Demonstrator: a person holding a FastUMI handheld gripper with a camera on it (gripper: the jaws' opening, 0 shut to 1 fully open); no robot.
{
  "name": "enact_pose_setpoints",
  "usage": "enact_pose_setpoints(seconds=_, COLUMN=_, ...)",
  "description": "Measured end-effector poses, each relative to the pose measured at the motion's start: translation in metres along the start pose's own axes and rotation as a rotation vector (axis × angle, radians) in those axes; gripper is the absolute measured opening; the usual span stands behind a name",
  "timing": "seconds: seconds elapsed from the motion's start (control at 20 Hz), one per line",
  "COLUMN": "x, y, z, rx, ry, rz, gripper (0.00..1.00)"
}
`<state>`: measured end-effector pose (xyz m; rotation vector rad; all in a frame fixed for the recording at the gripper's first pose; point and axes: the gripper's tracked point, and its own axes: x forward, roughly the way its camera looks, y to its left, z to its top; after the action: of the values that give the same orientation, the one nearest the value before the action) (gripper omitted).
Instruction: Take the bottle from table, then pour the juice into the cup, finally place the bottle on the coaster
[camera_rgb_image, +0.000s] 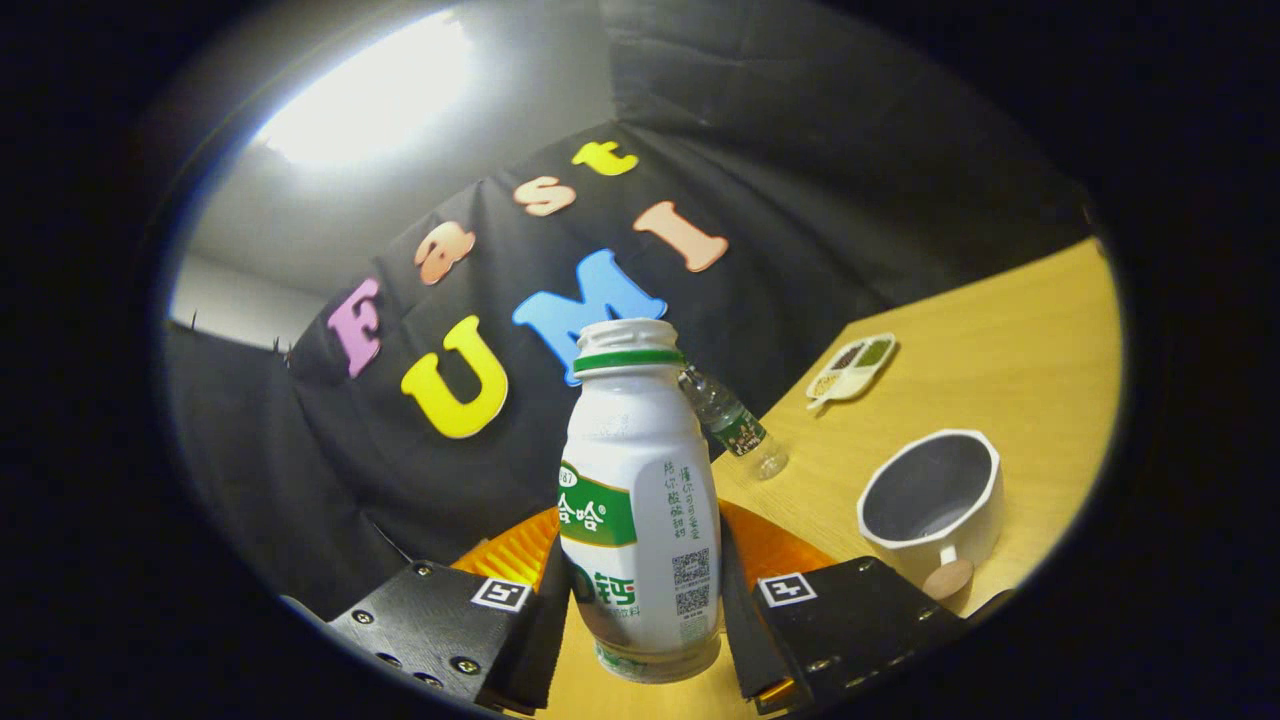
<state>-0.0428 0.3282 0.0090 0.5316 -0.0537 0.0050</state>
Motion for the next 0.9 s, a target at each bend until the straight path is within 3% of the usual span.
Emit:
enact_pose_setpoints(seconds=0.15, x=0.002, y=0.006, z=-0.008, rx=-0.297, ry=-0.004, rz=-0.002, gripper=0.68)
enact_pose_setpoints(seconds=0.4, x=0.011, y=0.003, z=-0.026, rx=-0.519, ry=-0.003, rz=-0.046, gripper=0.68)
enact_pose_setpoints(seconds=0.65, x=0.026, y=-0.002, z=-0.035, rx=-0.605, ry=0.004, rz=-0.077, gripper=0.68)
enact_pose_setpoints(seconds=0.9, x=0.048, y=-0.001, z=-0.042, rx=-0.561, ry=0.012, rz=-0.080, gripper=0.67)
